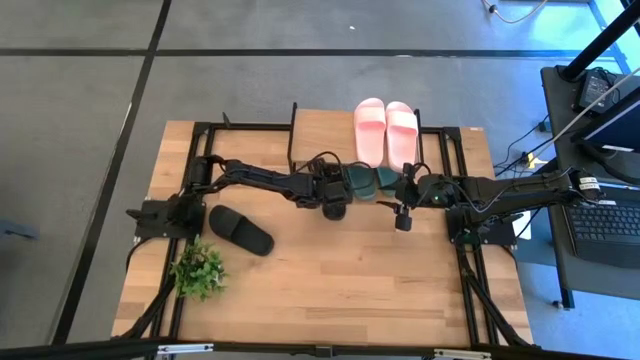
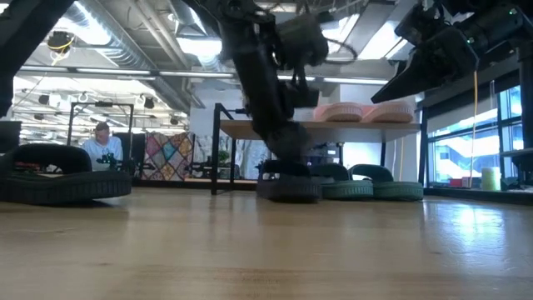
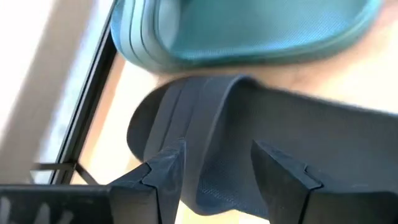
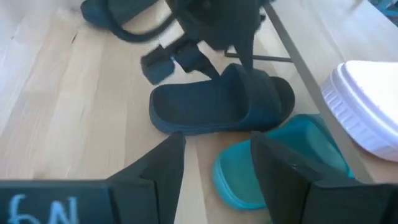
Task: Pick and place slides into the shelf
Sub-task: Put the right black slipper under the shelf
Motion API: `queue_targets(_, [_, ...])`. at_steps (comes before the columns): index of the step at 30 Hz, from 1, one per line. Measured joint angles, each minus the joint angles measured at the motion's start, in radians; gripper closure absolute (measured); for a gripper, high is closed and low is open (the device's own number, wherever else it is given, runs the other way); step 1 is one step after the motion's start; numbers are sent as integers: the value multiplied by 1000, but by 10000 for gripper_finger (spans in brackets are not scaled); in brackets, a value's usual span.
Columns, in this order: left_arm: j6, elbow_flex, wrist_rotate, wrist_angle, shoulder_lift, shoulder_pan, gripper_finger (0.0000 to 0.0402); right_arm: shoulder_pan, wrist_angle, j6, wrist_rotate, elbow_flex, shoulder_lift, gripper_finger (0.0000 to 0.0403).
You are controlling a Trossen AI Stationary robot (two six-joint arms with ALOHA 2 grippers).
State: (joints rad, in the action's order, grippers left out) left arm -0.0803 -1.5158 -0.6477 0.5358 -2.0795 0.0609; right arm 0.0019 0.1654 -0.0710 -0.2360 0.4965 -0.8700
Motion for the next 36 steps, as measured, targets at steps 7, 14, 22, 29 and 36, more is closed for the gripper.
queue_targets(7, [8, -1, 249, 83, 161, -15, 227, 0, 37, 17, 0, 0, 0, 219])
queue_targets(14, [31, 0, 834, 92, 227, -8, 227, 0, 40, 4, 0, 0, 0, 219])
queue_targets(22, [40, 71, 1059, -91, 137, 22, 227, 0, 34, -42, 0, 0, 0, 219])
queue_targets(29, [173, 85, 734, -149, 102, -5, 227, 0, 41, -41, 0, -1, 0, 219])
queue_targets(36, [149, 85, 690, -151, 102, -48, 227, 0, 23, -8, 0, -65, 0, 219])
